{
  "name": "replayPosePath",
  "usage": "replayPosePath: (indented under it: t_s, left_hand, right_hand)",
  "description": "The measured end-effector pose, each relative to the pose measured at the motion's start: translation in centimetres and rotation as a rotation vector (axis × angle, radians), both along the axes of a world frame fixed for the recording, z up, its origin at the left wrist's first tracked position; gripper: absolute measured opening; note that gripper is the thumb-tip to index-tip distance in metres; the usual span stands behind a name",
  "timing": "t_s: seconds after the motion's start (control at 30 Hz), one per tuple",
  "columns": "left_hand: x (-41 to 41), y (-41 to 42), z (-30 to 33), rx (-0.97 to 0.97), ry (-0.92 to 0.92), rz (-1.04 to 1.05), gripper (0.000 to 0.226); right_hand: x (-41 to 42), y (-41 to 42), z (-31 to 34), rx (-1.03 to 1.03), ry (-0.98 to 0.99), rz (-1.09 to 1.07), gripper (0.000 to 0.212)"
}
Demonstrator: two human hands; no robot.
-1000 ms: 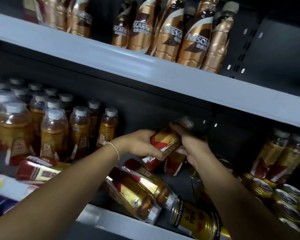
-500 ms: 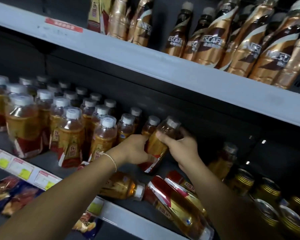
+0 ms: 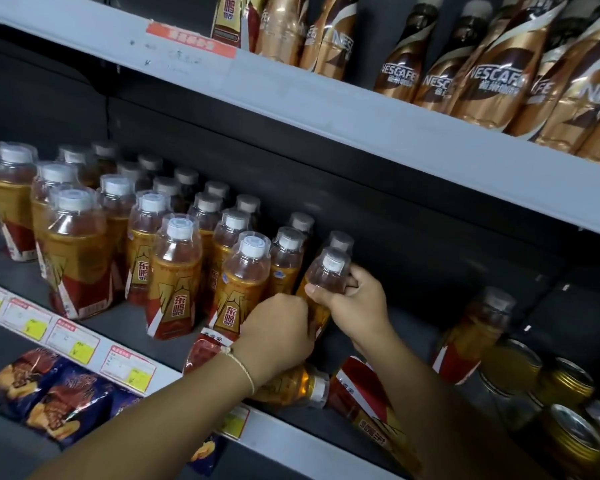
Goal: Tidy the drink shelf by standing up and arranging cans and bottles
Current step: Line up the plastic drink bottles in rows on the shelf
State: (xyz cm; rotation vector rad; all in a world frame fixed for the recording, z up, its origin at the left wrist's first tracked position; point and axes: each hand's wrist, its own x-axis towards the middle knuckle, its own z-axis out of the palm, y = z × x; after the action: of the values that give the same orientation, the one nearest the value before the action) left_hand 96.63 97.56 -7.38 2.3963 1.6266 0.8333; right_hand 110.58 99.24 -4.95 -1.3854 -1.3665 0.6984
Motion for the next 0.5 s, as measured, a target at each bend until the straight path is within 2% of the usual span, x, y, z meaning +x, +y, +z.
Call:
replayPosePath:
  t_s: [0.17, 0.33, 0.5]
  left_hand:
    - [-0.1, -1.1, -0.4, 0.016, 0.061, 0.000, 0.018]
    - [0.7, -1.9, -0.2, 0.058, 0.105, -0.032, 0.017]
    - [2.3, -2.2, 0.7, 0.097, 0.073, -0.059, 0.021]
  right_hand:
    - [0.1, -0.1, 0.2, -0.015, -0.041, 0.048, 0.047]
    - [0.6, -0.3, 0.2, -0.032, 0.036, 0.117, 0.051]
    - [2.8, -1.0, 1.3, -0.046, 0.141, 0.091, 0.030]
